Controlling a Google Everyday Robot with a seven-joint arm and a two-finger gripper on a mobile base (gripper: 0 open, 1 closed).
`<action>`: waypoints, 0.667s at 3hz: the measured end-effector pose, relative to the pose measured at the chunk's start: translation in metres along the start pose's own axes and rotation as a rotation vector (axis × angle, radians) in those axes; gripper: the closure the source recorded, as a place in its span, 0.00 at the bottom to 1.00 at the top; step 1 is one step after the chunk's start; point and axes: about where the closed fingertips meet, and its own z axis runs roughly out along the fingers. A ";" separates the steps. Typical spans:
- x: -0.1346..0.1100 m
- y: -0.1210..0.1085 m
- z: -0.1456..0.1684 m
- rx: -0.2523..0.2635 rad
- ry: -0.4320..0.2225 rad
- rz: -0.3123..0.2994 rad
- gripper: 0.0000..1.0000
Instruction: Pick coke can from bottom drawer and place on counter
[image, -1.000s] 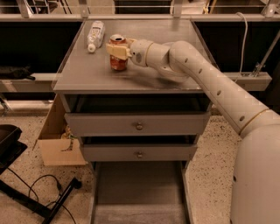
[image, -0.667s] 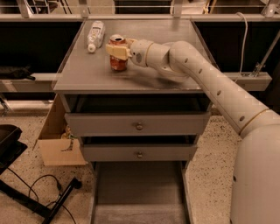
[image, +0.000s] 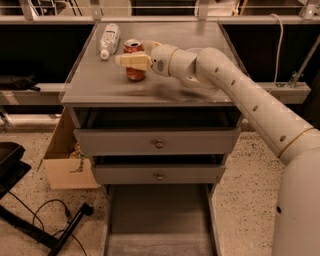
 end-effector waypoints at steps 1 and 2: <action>-0.034 0.020 -0.019 0.027 -0.058 -0.047 0.00; -0.064 0.042 -0.057 0.095 -0.074 -0.117 0.00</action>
Offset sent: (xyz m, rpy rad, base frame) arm -0.1095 -0.0699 0.0995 -0.0510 -0.2012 -0.2055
